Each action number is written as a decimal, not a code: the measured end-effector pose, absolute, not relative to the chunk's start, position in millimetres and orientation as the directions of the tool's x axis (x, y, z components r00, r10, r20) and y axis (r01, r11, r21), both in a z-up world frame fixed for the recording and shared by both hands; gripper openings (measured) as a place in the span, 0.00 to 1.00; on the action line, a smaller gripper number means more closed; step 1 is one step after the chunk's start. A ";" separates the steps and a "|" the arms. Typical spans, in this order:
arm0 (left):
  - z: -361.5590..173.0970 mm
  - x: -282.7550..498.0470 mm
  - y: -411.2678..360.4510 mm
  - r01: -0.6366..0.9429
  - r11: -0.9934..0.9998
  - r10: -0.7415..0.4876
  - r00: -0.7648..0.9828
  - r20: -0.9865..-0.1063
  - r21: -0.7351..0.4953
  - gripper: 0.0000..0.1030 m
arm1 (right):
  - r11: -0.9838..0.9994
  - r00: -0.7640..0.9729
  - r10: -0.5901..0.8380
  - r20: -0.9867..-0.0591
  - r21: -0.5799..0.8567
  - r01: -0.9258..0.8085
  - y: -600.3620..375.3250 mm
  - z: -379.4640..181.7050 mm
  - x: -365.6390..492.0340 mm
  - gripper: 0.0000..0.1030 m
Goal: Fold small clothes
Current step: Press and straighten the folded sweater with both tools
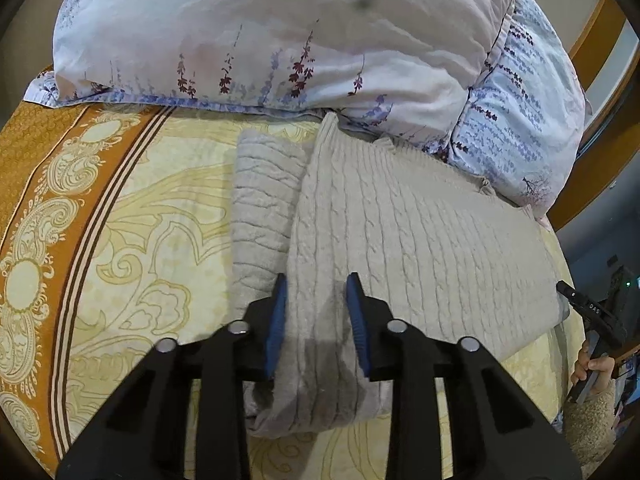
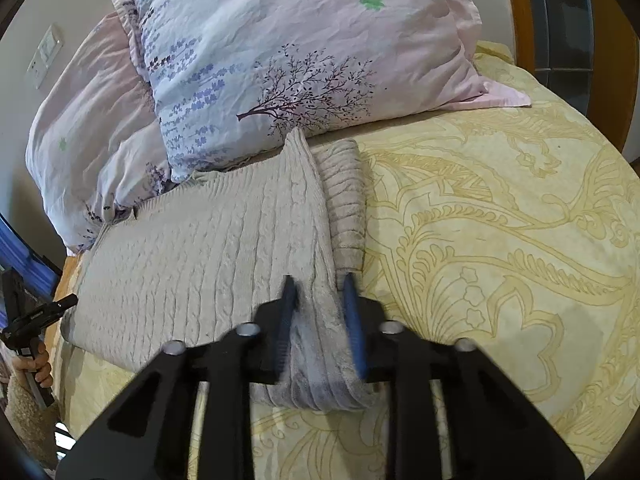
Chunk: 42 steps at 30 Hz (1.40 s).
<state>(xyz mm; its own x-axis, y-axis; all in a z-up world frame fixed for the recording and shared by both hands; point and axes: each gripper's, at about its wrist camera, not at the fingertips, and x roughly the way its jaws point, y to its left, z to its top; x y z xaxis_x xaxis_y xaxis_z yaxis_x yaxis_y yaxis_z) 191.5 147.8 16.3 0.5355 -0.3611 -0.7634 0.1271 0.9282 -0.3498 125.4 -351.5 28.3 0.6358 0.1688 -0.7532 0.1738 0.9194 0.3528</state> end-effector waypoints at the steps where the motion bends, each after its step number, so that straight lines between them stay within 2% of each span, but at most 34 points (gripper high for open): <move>1: 15.7 191.0 149.2 0.128 0.923 -0.373 0.533 -0.760 -0.364 0.14 | 0.921 0.638 0.166 -0.752 0.350 0.173 -351.2 28.8 124.7 0.12; 2: 15.8 191.0 150.2 0.128 0.919 -0.381 0.532 -0.756 -0.373 0.08 | 0.920 0.644 0.165 -0.747 0.351 0.172 -351.7 30.2 123.2 0.11; 4: 17.3 189.5 153.9 0.131 0.913 -0.394 0.533 -0.749 -0.387 0.08 | 0.913 0.652 0.181 -0.736 0.373 0.167 -353.3 33.0 119.6 0.09; 12: 20.1 180.0 161.7 0.155 0.904 -0.417 0.531 -0.738 -0.399 0.07 | 0.913 0.658 0.172 -0.733 0.369 0.172 -348.8 38.1 107.3 0.08; 22: 11.2 174.3 169.0 0.132 0.898 -0.421 0.535 -0.732 -0.421 0.08 | 0.934 0.607 0.089 -0.790 0.278 0.224 -341.4 23.4 117.7 0.09; 24: 13.1 172.5 168.8 0.132 0.897 -0.422 0.538 -0.730 -0.421 0.11 | 0.938 0.601 0.077 -0.795 0.262 0.227 -339.7 25.1 118.8 0.11; 25: 14.8 171.2 169.2 0.131 0.898 -0.418 0.544 -0.727 -0.419 0.14 | 0.939 0.598 0.072 -0.798 0.257 0.229 -338.9 26.5 119.6 0.15; 26: 17.6 169.4 170.5 0.130 0.899 -0.416 0.551 -0.723 -0.418 0.20 | 0.940 0.599 0.063 -0.799 0.250 0.234 -336.9 29.1 120.3 0.17; 27: 21.0 167.1 171.1 0.133 0.898 -0.417 0.559 -0.717 -0.419 0.24 | 0.941 0.605 0.054 -0.794 0.243 0.235 -333.9 32.6 120.6 0.26; 28: 25.4 164.9 171.7 0.131 0.902 -0.407 0.575 -0.710 -0.411 0.35 | 0.945 0.618 0.035 -0.786 0.228 0.236 -329.9 36.8 120.6 0.40; 29: 32.3 161.9 171.4 0.128 0.912 -0.385 0.599 -0.702 -0.390 0.43 | 0.949 0.629 0.017 -0.777 0.211 0.235 -326.2 41.0 120.9 0.45; 32: 50.8 155.9 162.1 0.154 0.928 -0.353 0.649 -0.674 -0.338 0.53 | 0.966 0.670 -0.003 -0.743 0.171 0.194 -307.8 54.5 123.9 0.49; 34: 57.5 156.1 148.2 0.185 0.933 -0.350 0.661 -0.664 -0.308 0.61 | 0.974 0.678 0.036 -0.735 0.177 0.139 -293.5 58.0 130.8 0.53; 40: 40.1 174.9 117.0 0.209 0.937 -0.349 0.604 -0.716 -0.280 0.61 | 0.988 0.617 0.104 -0.780 0.155 0.028 -250.1 39.0 161.3 0.53; 42: 31.3 178.3 115.6 0.197 0.940 -0.342 0.588 -0.733 -0.280 0.61 | 0.991 0.597 0.089 -0.797 0.132 0.029 -244.5 29.2 167.4 0.57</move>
